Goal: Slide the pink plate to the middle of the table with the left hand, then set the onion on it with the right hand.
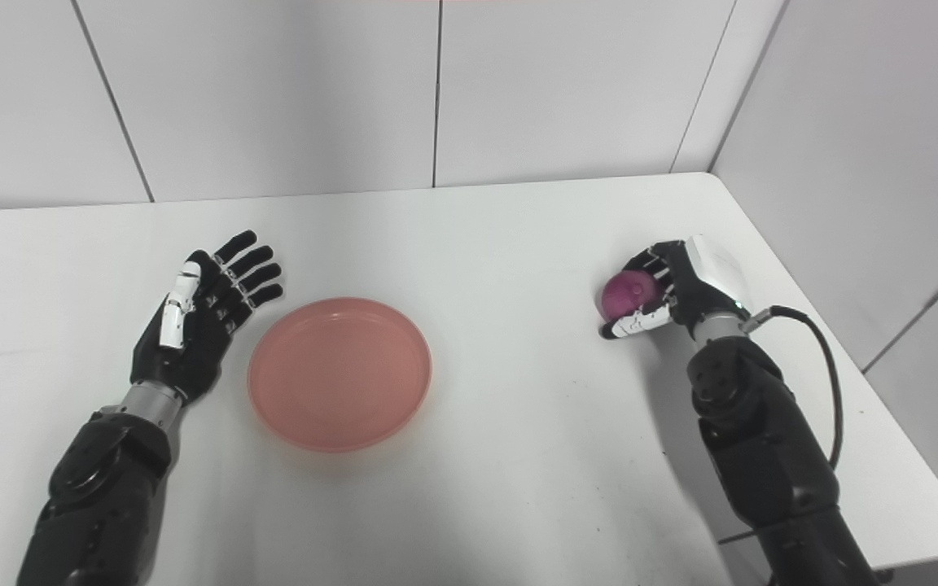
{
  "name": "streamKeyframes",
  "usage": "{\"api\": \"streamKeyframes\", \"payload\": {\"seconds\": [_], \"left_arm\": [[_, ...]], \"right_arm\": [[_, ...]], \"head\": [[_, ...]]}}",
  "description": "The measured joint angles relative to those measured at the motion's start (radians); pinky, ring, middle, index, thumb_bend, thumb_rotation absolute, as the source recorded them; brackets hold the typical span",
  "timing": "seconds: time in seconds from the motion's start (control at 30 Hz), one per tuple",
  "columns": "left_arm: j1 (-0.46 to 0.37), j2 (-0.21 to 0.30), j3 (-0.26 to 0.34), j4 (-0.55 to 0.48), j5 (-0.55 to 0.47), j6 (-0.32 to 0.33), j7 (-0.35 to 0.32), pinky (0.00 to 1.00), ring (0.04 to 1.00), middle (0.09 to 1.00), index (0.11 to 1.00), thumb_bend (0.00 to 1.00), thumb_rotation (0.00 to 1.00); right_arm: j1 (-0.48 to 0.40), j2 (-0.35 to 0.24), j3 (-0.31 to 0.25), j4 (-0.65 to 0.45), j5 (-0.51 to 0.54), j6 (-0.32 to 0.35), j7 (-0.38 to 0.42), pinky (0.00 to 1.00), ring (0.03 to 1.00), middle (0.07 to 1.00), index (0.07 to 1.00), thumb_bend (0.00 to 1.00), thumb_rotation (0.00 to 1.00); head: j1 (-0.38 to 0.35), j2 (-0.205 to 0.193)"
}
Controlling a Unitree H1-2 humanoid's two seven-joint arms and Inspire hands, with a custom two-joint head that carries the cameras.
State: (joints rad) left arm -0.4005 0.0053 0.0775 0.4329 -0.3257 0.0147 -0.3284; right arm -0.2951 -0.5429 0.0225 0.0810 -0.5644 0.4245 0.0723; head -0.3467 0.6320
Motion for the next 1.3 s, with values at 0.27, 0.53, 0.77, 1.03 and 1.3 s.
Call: {"api": "streamKeyframes", "payload": {"seconds": [0.27,0.53,0.77,1.03,1.3], "left_arm": [[0.000,0.000,0.000,0.000,0.000,0.000,0.001,0.78,0.810,0.814,0.799,0.39,0.97],[0.000,0.000,0.001,0.000,0.000,0.000,0.000,0.78,0.811,0.815,0.799,0.39,0.96],[0.000,0.000,0.001,0.001,0.000,-0.001,0.000,0.79,0.812,0.814,0.798,0.40,0.96],[-0.001,0.000,0.001,0.004,0.000,-0.002,-0.001,0.78,0.809,0.812,0.795,0.40,0.96],[0.000,0.000,0.000,0.001,0.000,-0.001,0.002,0.78,0.807,0.811,0.795,0.39,0.97]], "right_arm": [[0.000,0.001,0.000,0.002,0.001,-0.009,-0.008,0.47,0.520,0.564,0.487,0.52,0.13],[0.000,0.002,-0.001,0.002,0.007,-0.028,-0.029,0.46,0.515,0.558,0.487,0.52,0.13],[0.003,0.002,-0.011,-0.010,0.026,-0.059,-0.050,0.45,0.498,0.540,0.486,0.52,0.12],[0.006,0.012,-0.020,-0.080,0.034,-0.075,-0.057,0.46,0.496,0.536,0.486,0.52,0.13],[0.006,0.019,-0.010,-0.144,0.031,-0.075,-0.046,0.44,0.477,0.523,0.486,0.52,0.13]], "head": [[0.000,0.000],[0.003,-0.002],[0.006,-0.002],[0.009,-0.003],[0.020,-0.005]]}}
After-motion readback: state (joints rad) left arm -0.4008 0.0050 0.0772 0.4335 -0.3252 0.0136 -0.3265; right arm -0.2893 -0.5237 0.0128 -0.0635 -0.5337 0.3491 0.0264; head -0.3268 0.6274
